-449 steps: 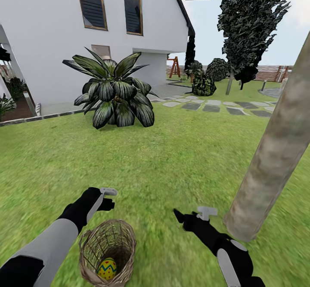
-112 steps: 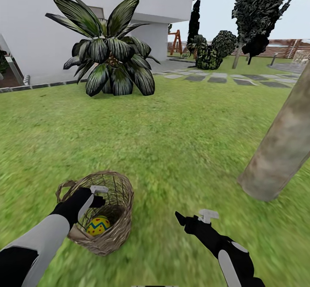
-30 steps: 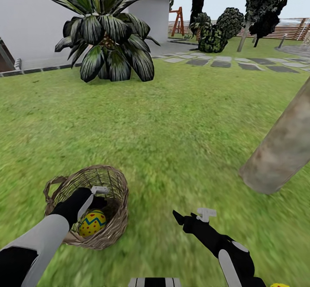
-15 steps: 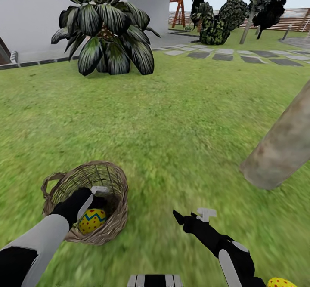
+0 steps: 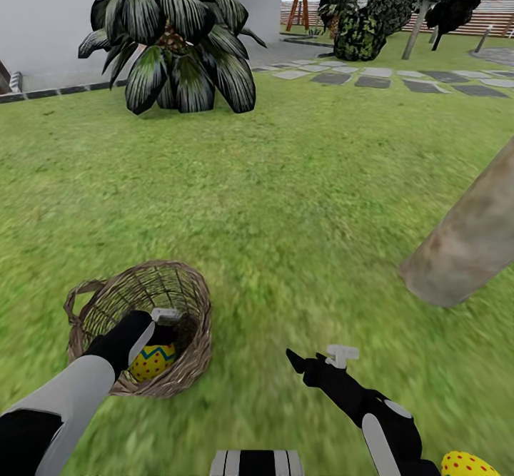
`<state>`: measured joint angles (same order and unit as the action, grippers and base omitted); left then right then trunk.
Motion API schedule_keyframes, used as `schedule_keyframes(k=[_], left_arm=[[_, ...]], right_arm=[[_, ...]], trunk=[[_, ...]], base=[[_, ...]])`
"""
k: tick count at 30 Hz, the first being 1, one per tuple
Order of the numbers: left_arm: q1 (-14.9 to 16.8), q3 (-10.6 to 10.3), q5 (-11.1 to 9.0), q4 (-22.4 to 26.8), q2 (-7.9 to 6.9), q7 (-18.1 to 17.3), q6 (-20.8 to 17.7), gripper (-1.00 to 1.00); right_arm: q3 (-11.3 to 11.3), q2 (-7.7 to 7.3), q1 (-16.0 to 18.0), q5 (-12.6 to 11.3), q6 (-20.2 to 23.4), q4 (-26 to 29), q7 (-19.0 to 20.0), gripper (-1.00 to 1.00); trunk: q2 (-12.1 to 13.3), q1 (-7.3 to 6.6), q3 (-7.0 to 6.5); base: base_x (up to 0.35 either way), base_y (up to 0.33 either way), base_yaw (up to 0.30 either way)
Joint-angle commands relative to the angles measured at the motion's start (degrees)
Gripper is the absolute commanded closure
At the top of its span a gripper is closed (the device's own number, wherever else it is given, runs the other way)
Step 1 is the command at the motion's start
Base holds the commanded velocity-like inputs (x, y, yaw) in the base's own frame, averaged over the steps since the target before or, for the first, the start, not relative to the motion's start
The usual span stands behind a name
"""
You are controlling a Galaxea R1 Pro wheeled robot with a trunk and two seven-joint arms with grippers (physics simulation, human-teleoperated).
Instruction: Take the three Easter eggs out of the wicker basket on the lawn in the garden, then place them on the lawn next to a single tree (choose any tree) so that all three eggs are next to the same tree and none are left in the basket.
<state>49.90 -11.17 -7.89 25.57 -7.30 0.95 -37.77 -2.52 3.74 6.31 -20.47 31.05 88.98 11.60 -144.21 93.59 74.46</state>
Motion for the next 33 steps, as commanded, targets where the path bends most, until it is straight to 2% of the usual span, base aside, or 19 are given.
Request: schedule_keyframes(k=[1, 33], left_arm=[[0.02, -0.43, -0.43, 0.06, -0.08, 0.10, -0.25, -1.00], [0.02, -0.42, -0.63, -0.03, -0.13, 0.07, -0.37, -1.00]], right_arm=[[0.07, 0.02, 0.02, -0.14, 0.32, 0.02, 0.09, -1.00], [0.06, -0.03, 0.02, -0.10, 0.33, -0.03, 0.09, -1.00]], trunk=[[-0.02, -0.01, 0.04], [-0.02, -0.01, 0.04]], base=[[0.000, 0.000, 0.000], [0.015, 0.059, 0.000]])
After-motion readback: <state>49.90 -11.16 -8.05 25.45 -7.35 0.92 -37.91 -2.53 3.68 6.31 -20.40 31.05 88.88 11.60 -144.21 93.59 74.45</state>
